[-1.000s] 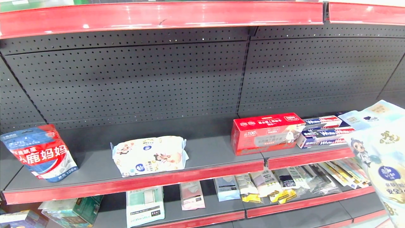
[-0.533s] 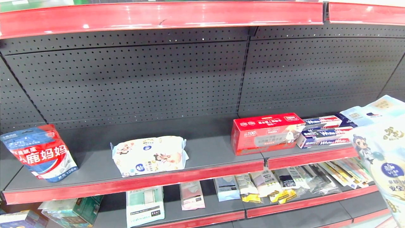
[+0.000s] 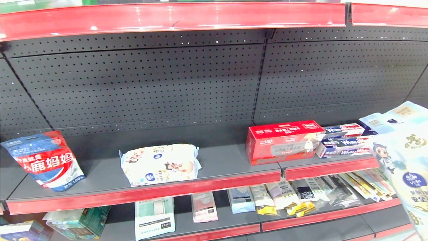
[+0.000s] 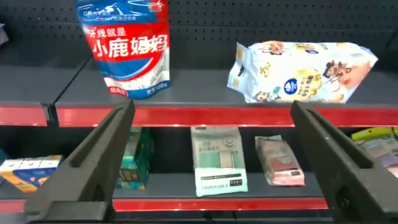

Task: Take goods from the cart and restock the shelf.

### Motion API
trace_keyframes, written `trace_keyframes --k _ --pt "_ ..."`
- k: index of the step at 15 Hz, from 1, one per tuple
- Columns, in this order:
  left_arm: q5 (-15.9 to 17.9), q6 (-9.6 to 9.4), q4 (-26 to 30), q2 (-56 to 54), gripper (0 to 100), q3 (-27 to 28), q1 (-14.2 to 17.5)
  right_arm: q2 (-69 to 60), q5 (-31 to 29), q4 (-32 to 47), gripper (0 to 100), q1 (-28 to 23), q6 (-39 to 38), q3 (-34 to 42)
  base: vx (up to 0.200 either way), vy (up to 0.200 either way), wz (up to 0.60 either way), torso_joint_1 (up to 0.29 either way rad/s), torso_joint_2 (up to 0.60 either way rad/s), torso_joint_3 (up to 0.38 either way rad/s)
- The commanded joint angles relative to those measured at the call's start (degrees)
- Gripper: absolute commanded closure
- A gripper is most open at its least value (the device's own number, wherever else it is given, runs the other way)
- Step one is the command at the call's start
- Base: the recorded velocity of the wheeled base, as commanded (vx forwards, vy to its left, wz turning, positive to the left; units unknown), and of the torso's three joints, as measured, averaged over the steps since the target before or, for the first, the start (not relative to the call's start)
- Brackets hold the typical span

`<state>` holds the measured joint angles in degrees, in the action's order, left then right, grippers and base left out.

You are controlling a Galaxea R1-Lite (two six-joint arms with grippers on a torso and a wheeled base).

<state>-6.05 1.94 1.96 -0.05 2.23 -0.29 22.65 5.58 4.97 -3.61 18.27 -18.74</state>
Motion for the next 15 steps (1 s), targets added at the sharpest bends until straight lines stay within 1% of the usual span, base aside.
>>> trace_keyframes --k 1,9,10,11,12,13,14,15 --pt "0.60 -0.18 0.06 0.05 0 0.05 0.03 0.03 0.04 0.04 100 0.09 0.10 0.28 0.000 0.000 0.60 0.002 0.00 0.002" --pt "0.69 -0.18 -0.03 0.05 0 0.05 0.03 0.73 0.04 0.12 100 0.09 0.27 0.02 0.000 0.000 0.60 0.004 0.00 0.002" --pt "0.69 -0.18 -0.03 0.05 0 0.05 0.03 0.82 0.13 0.12 100 0.18 0.45 -0.16 0.000 0.000 0.00 0.000 0.00 0.000" --pt "1.30 -0.62 -0.29 0.05 0 -0.91 0.03 3.01 0.48 -0.14 100 1.06 1.24 -0.86 0.000 0.000 0.00 0.000 0.00 0.000" --pt "3.23 -2.20 -2.23 0.05 0 -2.23 0.03 5.30 1.18 -0.40 100 2.64 1.33 -2.18 0.000 0.000 0.00 0.000 0.00 0.000" --pt "4.38 -1.67 -2.23 0.05 0 -2.23 0.03 7.94 1.36 -0.49 100 4.22 1.41 -3.32 0.000 0.000 0.00 0.000 0.00 0.000" --pt "4.64 -0.62 -2.23 0.05 0 -2.23 0.03 10.84 1.54 -0.49 100 5.10 1.41 -5.17 0.000 0.000 0.00 0.000 0.00 0.000" --pt "4.82 -0.80 -2.23 0.05 0 -2.23 0.03 13.91 1.62 -0.49 100 5.89 1.41 -6.93 0.000 0.000 0.00 0.000 0.00 0.000"
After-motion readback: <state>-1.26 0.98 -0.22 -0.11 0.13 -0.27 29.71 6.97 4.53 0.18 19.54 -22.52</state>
